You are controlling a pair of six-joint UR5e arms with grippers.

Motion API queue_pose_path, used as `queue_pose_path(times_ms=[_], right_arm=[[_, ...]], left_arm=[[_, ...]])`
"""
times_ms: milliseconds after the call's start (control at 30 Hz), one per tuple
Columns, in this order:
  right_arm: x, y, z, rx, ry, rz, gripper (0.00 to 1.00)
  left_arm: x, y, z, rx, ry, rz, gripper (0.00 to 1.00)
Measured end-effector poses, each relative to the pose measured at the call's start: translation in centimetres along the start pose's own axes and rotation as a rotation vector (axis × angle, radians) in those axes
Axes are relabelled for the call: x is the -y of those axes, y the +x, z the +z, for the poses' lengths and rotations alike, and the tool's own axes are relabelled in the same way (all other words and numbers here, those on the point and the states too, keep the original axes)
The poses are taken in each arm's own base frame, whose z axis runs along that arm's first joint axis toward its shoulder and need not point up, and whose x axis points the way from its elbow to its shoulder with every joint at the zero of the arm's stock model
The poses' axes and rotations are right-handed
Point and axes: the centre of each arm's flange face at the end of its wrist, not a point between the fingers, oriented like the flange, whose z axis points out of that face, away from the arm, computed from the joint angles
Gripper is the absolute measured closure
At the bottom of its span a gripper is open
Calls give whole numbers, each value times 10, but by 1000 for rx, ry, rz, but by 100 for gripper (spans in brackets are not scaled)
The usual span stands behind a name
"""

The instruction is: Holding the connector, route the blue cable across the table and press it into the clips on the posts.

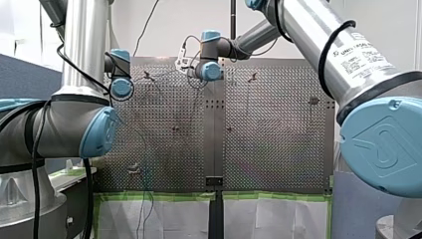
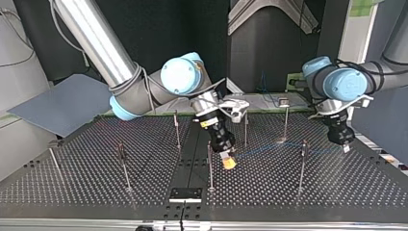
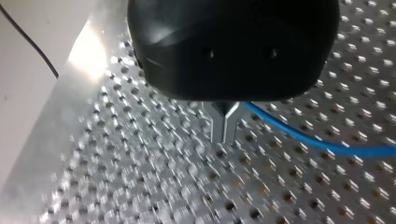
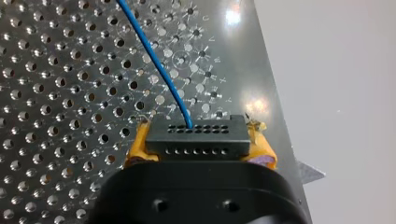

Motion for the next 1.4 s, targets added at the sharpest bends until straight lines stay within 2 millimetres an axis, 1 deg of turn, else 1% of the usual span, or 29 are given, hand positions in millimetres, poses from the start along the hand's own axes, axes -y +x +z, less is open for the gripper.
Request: queue_pose_path(times_ms=[133,233,433,467,500,567,600,667,700,733,767,800,833,1067,1200,1400], right_arm=[[6,2,0,4,7,-3,100],[8,1,-2,13,6,-4,100],[12,-2,-5,37,-1,-3,100],[13,-3,-6,39,-2,-3,100],[14,-3,-6,41,-3,-3,100],[15,-4,-7,44,-6,-3,100],[16,-4,-7,46,-6,-2,100],[20,-5,-8,48,-3,-2,100],[21,-5,-8,49,-2,-1,100],[24,-6,-9,52,0,-1,100],[25,-7,-10,55,2,0,100],[27,-7,-10,57,3,0,100],[28,-7,-11,60,4,0,100],[33,-9,-13,68,4,2,100],[32,-9,-13,67,-1,3,100],[29,-10,-15,79,-31,8,100]], left_arm=[[-15,-1,-4,-2,-43,-10,100],[-21,-5,-9,5,-53,-28,100],[-21,-11,-25,3,-31,-77,100],[-21,-12,-28,1,-24,-85,96],[-20,-12,-32,-2,-17,-93,96],[-19,-13,-40,-9,2,-112,81],[-19,-14,-43,-12,9,-121,81],[-19,-15,-51,-20,26,-141,53],[-19,-15,-55,-24,34,-150,53],[-19,-15,-61,-30,44,-161,36],[-18,-15,-65,-36,52,-167,11],[-18,-15,-68,-41,59,-171,11],[-17,-15,-73,-50,67,-175,0],[-13,-13,-103,-114,115,-149,0],[-7,-21,-114,-135,151,-133,0],[10,-34,-133,-157,227,-96,0]])
